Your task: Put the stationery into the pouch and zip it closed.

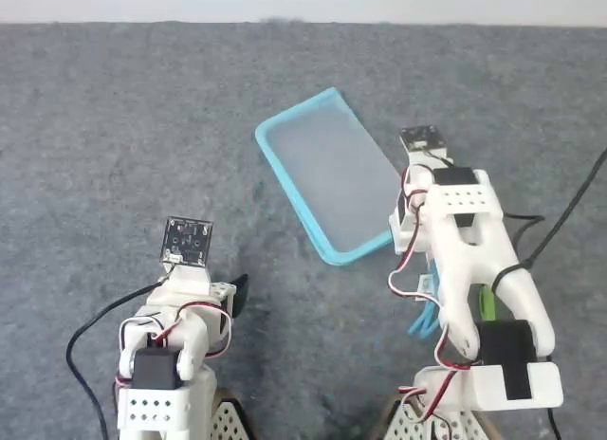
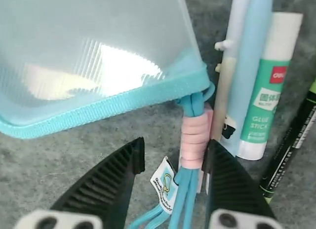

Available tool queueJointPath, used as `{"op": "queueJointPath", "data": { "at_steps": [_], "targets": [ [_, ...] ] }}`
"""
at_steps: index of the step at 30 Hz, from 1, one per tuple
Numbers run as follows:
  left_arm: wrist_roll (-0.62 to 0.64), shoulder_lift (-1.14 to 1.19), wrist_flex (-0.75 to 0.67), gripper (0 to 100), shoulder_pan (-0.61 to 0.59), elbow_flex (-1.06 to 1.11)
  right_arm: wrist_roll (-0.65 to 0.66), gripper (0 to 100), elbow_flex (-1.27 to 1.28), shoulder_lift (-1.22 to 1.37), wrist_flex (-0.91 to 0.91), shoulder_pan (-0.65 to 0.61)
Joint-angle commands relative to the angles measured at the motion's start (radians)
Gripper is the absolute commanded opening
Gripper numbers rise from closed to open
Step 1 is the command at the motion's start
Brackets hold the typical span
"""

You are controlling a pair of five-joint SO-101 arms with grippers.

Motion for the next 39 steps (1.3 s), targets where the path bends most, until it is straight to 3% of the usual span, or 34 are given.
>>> {"op": "queueJointPath", "data": {
  "at_steps": [1,9,20,28,36,39],
  "targets": [
    [0.008,-0.02,0.008,24,0.0,-0.005,0.011,18.6,-0.005,-0.007,-0.018,0.013],
    [0.008,-0.02,0.008,24,-0.003,-0.005,0.011,4.3,0.008,-0.007,-0.033,0.007],
    [0.008,-0.02,0.008,24,-0.003,-0.005,-0.046,20.3,0.043,-0.007,-0.033,-0.064],
    [0.008,-0.02,0.008,24,-0.003,-0.005,-0.051,18.6,0.031,0.137,-0.133,-0.065],
    [0.008,-0.02,0.008,24,0.0,-0.005,-0.055,18.6,-0.015,0.093,-0.094,-0.067],
    [0.008,-0.02,0.008,24,0.0,-0.005,-0.055,14.0,-0.008,0.09,-0.091,-0.067]
  ]
}}
